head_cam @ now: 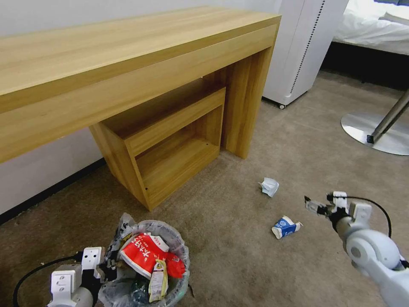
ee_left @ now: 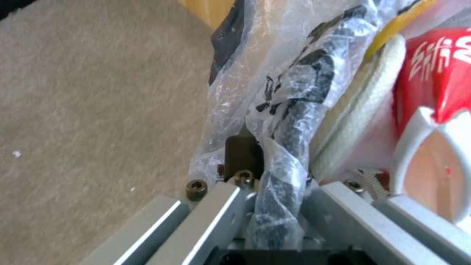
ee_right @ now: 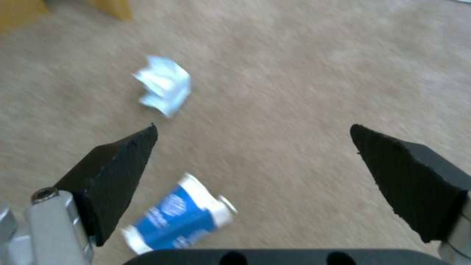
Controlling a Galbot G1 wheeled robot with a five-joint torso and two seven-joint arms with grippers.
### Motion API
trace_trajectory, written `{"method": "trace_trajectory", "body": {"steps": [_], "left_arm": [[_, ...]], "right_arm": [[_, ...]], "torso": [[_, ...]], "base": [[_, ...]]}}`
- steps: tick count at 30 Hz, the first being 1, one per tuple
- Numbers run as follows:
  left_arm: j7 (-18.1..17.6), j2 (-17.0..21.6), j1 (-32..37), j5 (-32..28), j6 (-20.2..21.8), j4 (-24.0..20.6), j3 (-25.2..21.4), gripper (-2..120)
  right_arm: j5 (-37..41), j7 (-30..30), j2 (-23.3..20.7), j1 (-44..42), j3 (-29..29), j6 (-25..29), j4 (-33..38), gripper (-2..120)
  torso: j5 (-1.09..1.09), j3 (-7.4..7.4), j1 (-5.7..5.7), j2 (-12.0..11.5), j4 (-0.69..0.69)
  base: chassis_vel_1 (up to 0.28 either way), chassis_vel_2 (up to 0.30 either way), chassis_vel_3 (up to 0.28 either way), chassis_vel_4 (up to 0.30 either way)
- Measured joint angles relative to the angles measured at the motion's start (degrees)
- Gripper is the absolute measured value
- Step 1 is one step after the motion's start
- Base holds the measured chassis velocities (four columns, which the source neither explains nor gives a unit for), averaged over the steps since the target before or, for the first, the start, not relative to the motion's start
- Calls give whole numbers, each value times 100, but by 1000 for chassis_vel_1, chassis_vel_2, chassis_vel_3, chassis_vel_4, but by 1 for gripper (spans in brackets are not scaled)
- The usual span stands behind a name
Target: Pick up the trash bin and place the garbage on the floor into it.
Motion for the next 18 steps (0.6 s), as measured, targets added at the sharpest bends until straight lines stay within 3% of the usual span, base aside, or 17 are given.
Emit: {"method": "trace_trajectory", "body": {"steps": [9,18], "left_arm": [[92,-219,11,228,1,-23,211,0],[250,-461,91,751,0,-8,565,0]], "right_arm": [[-104,-28,308,-12,187,233,-676,100],[-17,-622,482,884,-210,1130,-1958,100]], "torso": [[1,0,0,0,0],[-2,0,0,0,0]], "base": [[0,0,0,0],[0,0,0,0]]}}
